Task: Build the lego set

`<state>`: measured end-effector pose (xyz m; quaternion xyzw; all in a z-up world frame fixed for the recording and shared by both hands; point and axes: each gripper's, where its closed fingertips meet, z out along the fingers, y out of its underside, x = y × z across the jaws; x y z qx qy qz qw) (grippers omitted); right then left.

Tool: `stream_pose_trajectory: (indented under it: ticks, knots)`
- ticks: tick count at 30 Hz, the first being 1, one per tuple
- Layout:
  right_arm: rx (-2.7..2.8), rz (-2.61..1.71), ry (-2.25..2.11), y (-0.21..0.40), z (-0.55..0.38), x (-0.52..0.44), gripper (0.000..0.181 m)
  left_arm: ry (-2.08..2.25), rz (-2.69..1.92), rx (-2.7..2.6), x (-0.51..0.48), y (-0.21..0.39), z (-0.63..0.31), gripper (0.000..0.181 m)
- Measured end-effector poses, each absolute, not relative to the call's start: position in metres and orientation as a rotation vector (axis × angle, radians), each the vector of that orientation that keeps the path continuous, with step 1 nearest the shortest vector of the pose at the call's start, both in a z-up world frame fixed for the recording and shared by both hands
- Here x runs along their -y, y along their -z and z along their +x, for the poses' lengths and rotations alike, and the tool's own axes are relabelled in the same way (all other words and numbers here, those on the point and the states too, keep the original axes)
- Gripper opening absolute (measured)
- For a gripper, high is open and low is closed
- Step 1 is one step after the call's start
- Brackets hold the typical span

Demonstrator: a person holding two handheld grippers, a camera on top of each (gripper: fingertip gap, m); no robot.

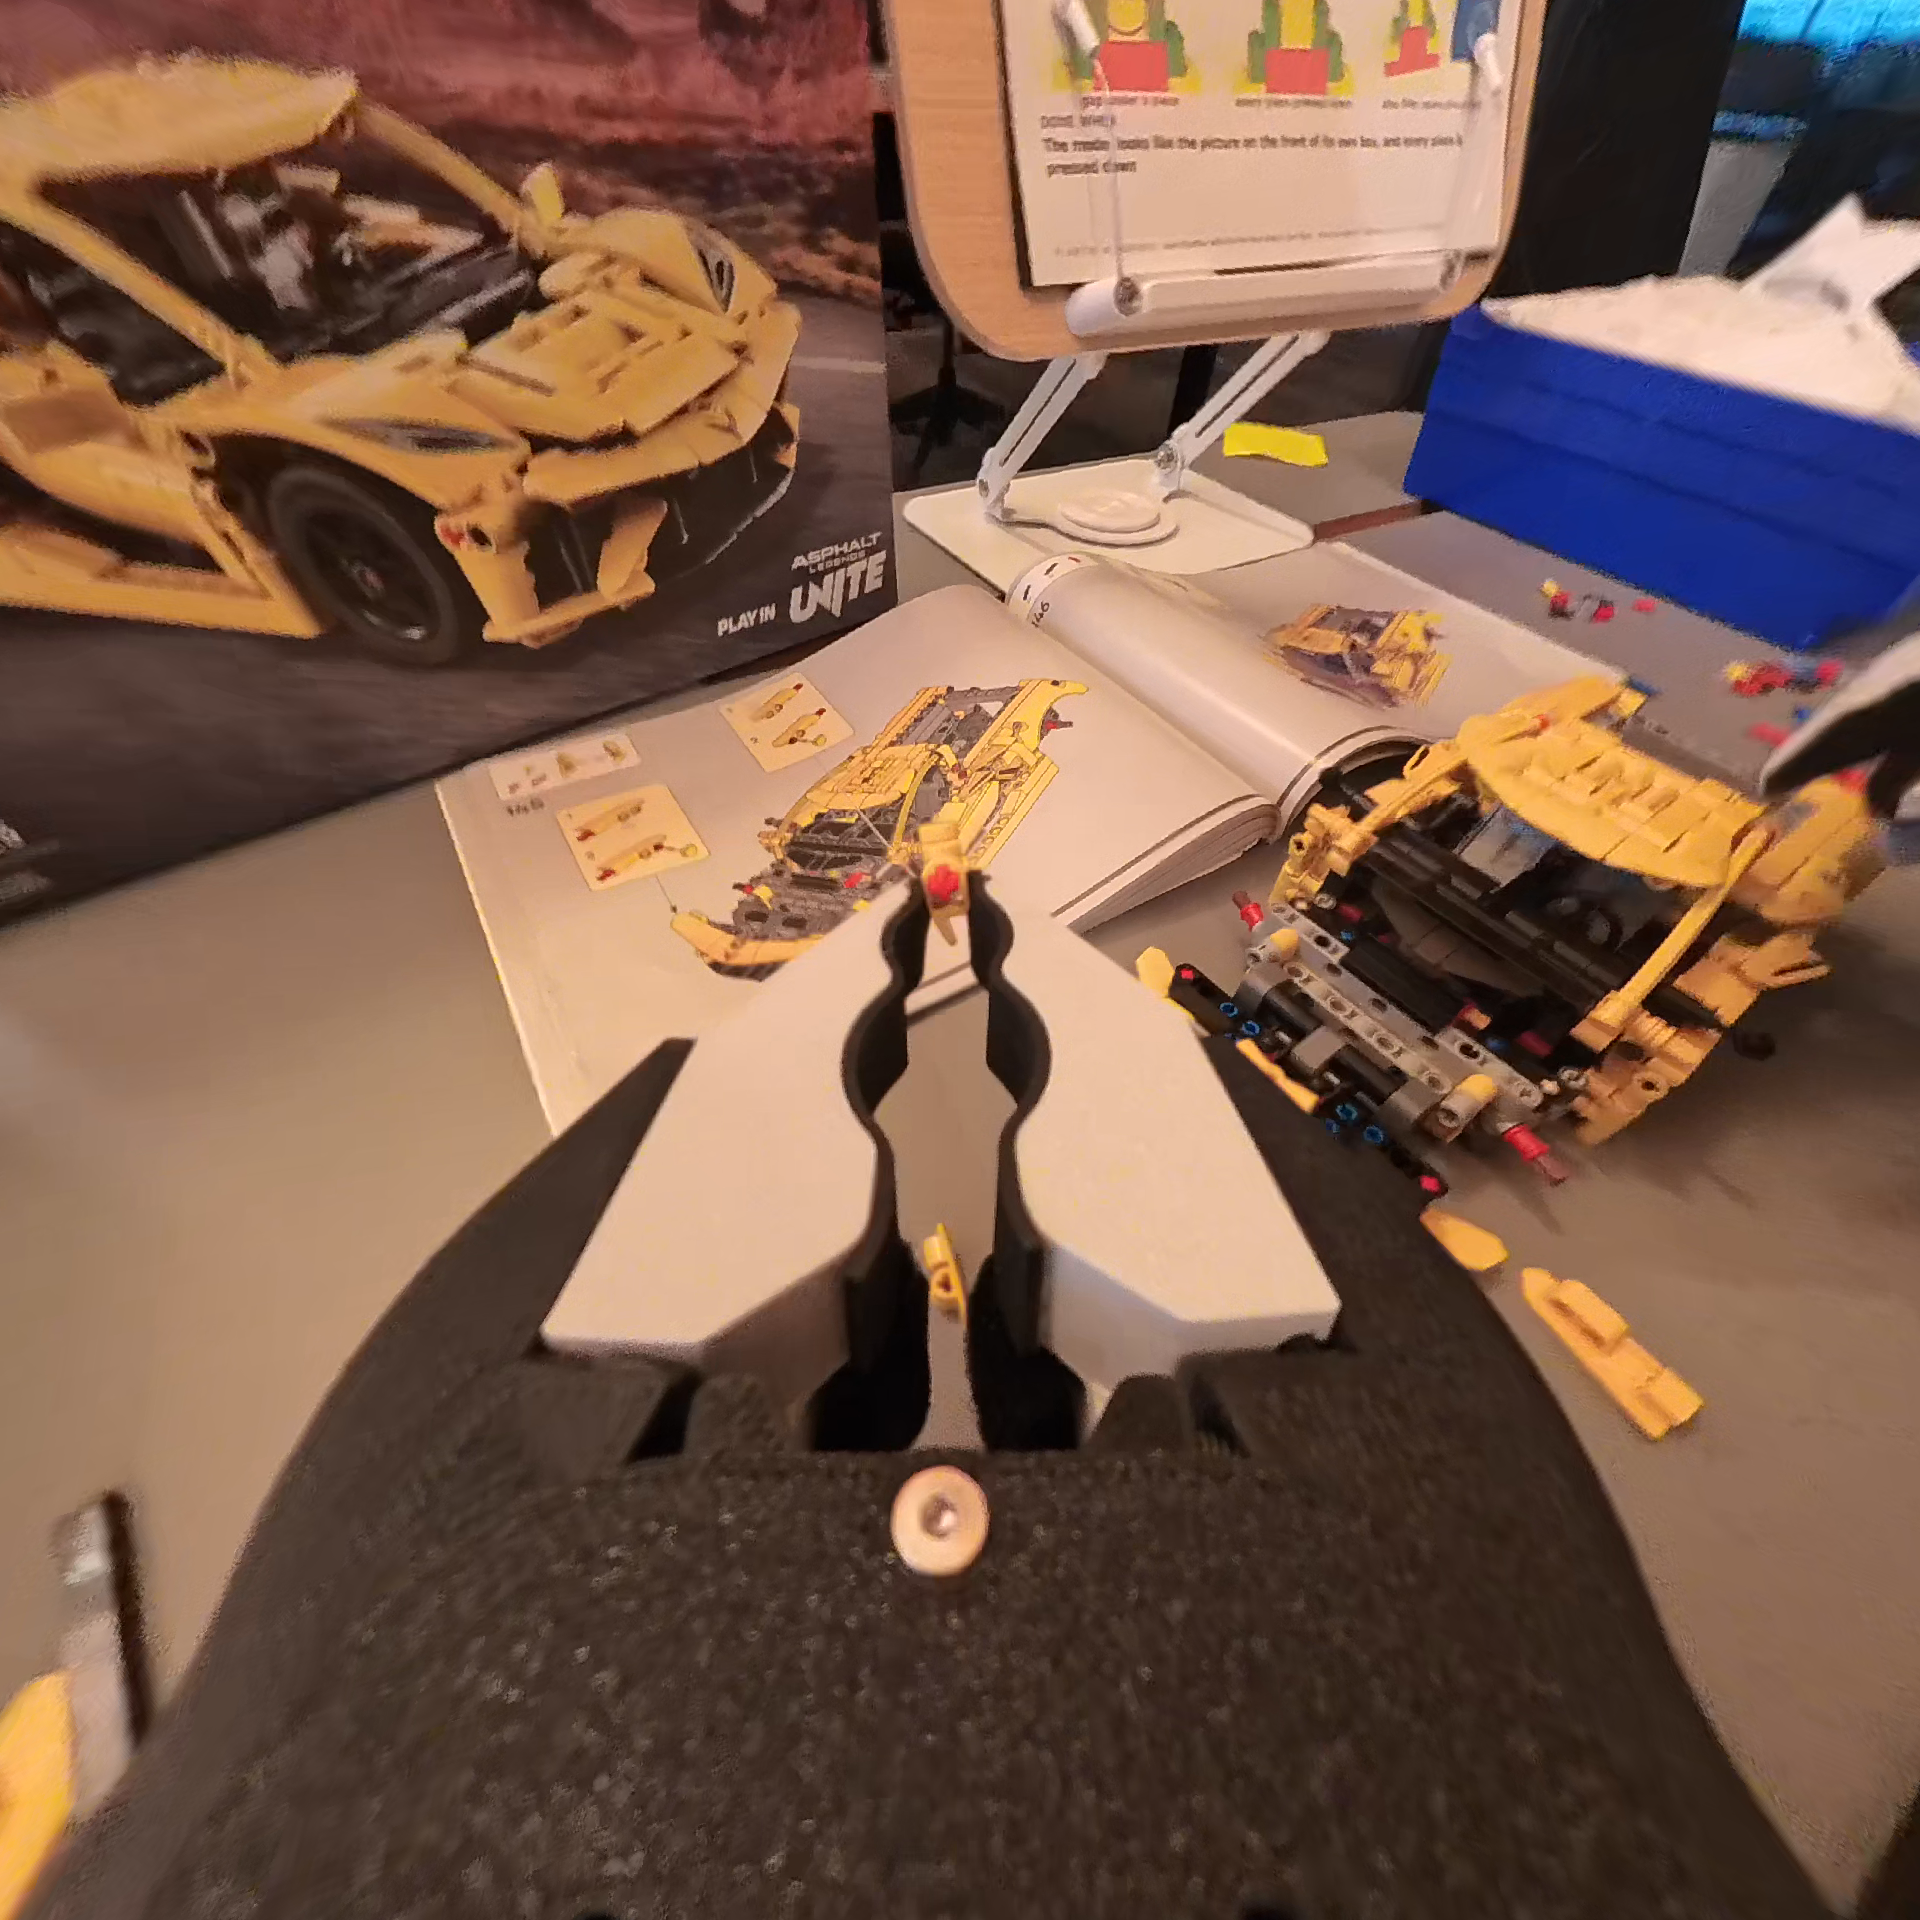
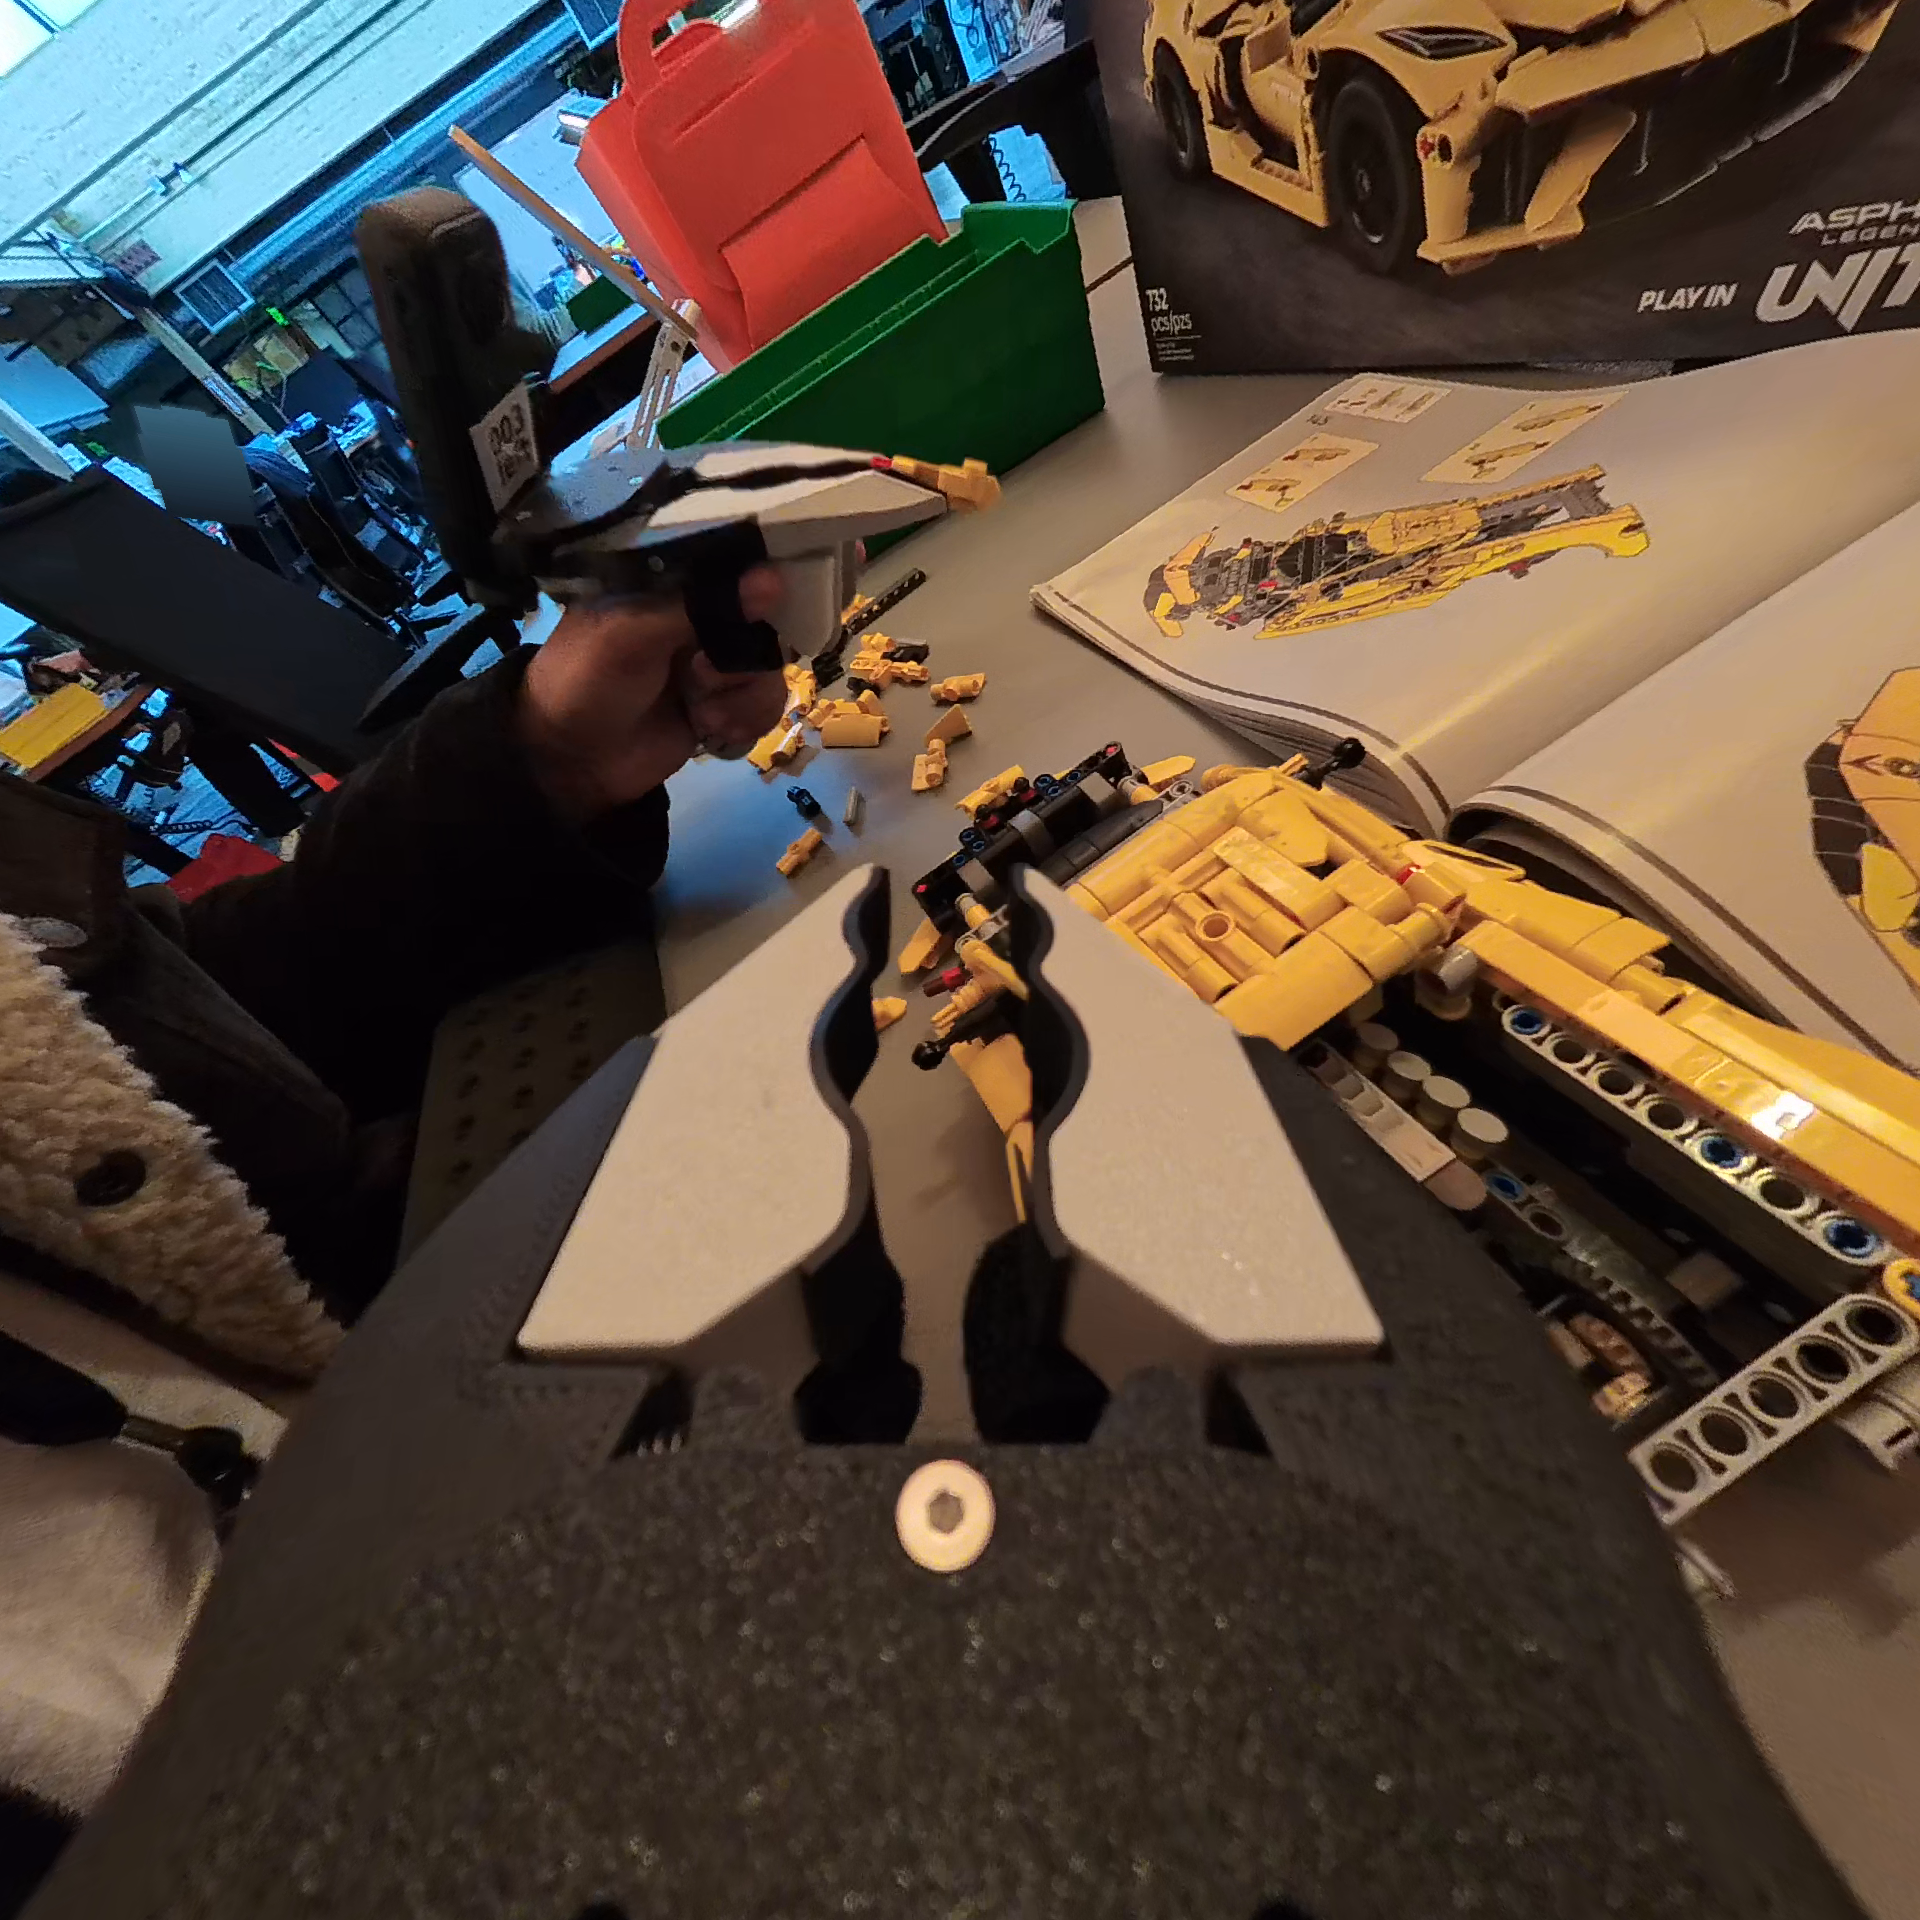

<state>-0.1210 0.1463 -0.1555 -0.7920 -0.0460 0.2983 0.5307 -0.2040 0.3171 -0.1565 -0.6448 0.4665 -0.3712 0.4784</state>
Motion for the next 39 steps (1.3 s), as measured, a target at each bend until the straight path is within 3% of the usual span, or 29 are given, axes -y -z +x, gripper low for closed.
stream_pose_trajectory:
  ticks: [4, 7, 10, 14, 17, 24, 30, 32, 39]
  knots:
    - [0.155, -1.859, -0.757, 0.146, -0.128, -0.146, 0.03, 0.554, -1.239, -1.36, -0.294, 0.147, -0.192, 0.007]
    - [0.131, -1.821, -1.054, 0.123, -0.146, -0.146, 0.042, 0.175, -0.711, -1.475, -0.257, 0.13, -0.181, 0.007]
    - [0.203, -1.993, -1.266, 0.111, -0.168, -0.146, 0.053, -0.019, -0.525, -1.422, -0.248, 0.117, -0.18, 0.007]
    - [0.303, -2.114, -1.219, 0.097, -0.171, -0.179, 0.047, -0.056, -0.405, -1.325, -0.231, 0.095, -0.188, 0.006]
    - [0.284, -2.111, -1.48, 0.084, -0.184, -0.198, 0.044, -0.146, -0.294, -1.294, -0.218, 0.09, -0.19, 0.007]
    - [0.258, -2.124, -1.671, 0.09, -0.199, -0.205, 0.007, -0.292, -0.181, -1.274, -0.206, 0.09, -0.192, 0.007]
    - [0.19, -2.091, -1.719, 0.087, -0.197, -0.21, 0.014, -0.39, -0.12, -1.275, -0.204, 0.092, -0.191, 0.007]
    - [0.196, -2.115, -1.708, 0.09, -0.195, -0.21, 0.006, -0.395, -0.102, -1.279, -0.2, 0.094, -0.19, 0.007]
    - [0.288, -2.17, -1.644, 0.095, -0.188, -0.222, 0.005, -0.352, -0.315, -1.294, -0.222, 0.096, -0.19, 0.006]
